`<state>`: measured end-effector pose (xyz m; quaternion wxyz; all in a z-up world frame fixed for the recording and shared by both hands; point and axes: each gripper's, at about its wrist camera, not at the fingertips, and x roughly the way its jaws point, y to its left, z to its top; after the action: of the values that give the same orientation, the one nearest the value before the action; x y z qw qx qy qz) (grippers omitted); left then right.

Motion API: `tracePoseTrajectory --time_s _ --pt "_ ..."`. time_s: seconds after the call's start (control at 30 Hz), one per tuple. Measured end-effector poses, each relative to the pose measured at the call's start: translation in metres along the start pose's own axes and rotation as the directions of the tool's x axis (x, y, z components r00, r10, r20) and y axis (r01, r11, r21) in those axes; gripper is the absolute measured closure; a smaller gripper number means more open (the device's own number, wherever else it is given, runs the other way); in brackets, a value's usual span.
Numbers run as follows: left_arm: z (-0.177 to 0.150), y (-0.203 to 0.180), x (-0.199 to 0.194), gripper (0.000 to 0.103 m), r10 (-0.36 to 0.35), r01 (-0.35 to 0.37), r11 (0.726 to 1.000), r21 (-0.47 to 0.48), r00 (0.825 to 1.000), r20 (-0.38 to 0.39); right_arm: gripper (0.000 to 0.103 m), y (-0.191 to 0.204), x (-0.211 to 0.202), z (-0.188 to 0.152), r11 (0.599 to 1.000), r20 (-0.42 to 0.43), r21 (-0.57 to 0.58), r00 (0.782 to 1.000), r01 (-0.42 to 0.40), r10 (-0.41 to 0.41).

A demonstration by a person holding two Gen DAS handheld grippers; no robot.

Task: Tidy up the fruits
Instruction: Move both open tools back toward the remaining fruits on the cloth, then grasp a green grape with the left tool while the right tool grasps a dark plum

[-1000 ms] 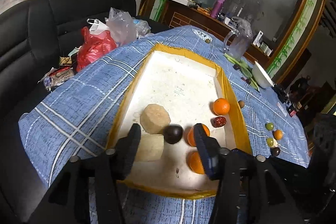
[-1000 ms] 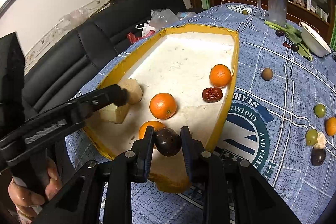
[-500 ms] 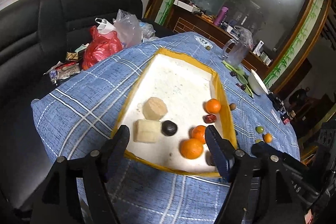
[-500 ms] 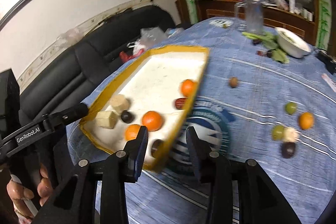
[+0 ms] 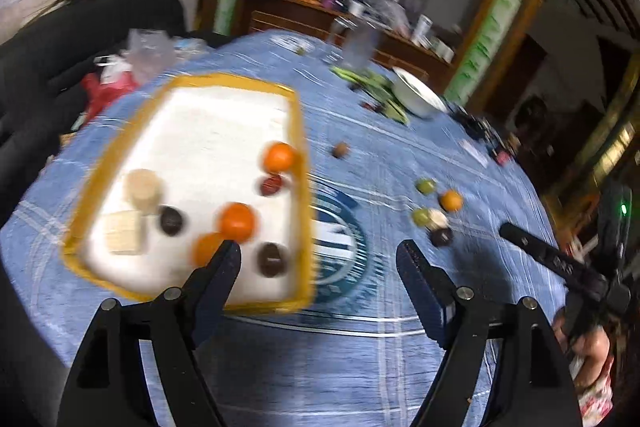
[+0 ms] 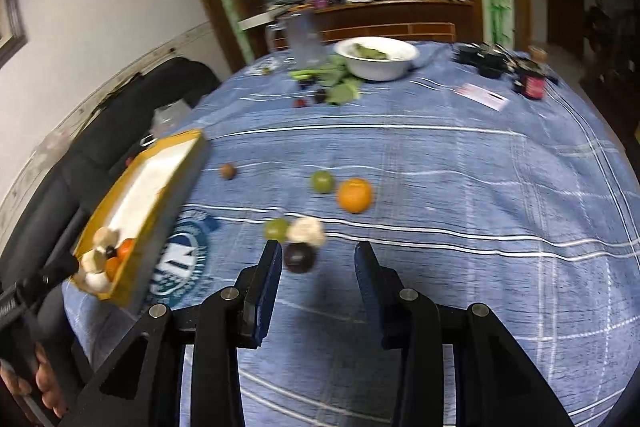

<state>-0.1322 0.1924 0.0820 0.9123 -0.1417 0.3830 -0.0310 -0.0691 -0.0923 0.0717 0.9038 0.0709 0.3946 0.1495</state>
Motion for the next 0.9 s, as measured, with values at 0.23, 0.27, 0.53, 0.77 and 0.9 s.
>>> tracePoseTrajectory --time_s 0.23,0.27,0.53,0.77,0.9 --pt "0.004 -0.036 0.034 0.024 -0.043 0.046 0.997 0.06 0.997 -0.057 0.062 -0.001 0.026 -0.005 0.999 -0.058 -0.031 0.998 -0.026 0.024" --pt "0.007 -0.038 0.038 0.024 -0.045 0.049 0.997 0.058 0.997 -0.059 0.062 0.004 0.033 -0.006 0.998 -0.074 -0.049 0.997 -0.037 0.034" --pt "0.03 -0.05 0.079 0.024 -0.091 0.095 0.995 0.038 0.991 -0.098 0.062 0.029 0.077 -0.013 0.99 -0.144 -0.139 0.99 -0.018 -0.003" --pt "0.038 -0.071 0.119 0.033 -0.141 0.151 0.986 0.076 0.982 -0.129 0.074 0.028 0.081 -0.013 0.986 -0.127 -0.161 0.992 -0.035 0.014" --pt "0.038 -0.086 0.142 0.058 -0.171 0.191 0.974 0.122 0.973 -0.157 0.075 0.01 0.071 -0.011 0.994 -0.101 -0.105 0.994 0.024 -0.035"
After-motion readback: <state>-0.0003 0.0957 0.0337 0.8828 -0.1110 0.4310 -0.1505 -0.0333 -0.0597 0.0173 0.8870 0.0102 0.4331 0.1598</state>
